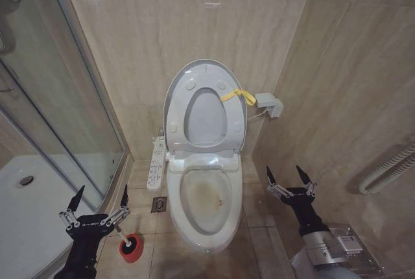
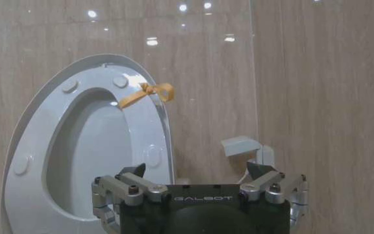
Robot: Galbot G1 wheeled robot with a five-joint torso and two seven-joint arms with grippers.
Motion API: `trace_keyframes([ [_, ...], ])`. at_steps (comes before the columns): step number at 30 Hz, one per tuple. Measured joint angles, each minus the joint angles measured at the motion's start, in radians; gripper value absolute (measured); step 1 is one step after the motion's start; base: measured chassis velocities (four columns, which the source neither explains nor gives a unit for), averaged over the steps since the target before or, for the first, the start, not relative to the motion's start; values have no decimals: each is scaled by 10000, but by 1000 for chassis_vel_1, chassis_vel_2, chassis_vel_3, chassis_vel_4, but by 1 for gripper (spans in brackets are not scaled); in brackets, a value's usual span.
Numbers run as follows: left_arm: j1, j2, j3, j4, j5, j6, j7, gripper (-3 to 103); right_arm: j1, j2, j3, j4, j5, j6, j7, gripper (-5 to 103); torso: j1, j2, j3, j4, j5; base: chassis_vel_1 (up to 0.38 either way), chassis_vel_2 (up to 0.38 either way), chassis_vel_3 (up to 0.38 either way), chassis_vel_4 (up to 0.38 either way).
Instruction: Open the toilet lid, clean the toilet bowl with a toilet brush, close the toilet lid, and flush.
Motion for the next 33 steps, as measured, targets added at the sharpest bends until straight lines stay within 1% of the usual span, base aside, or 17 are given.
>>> trace_keyframes([
  [33,0,0,0,0,0,0,0,100,2,-1,0,0,1,0,1,100,0,0,0,0,0,0,0,0,0],
])
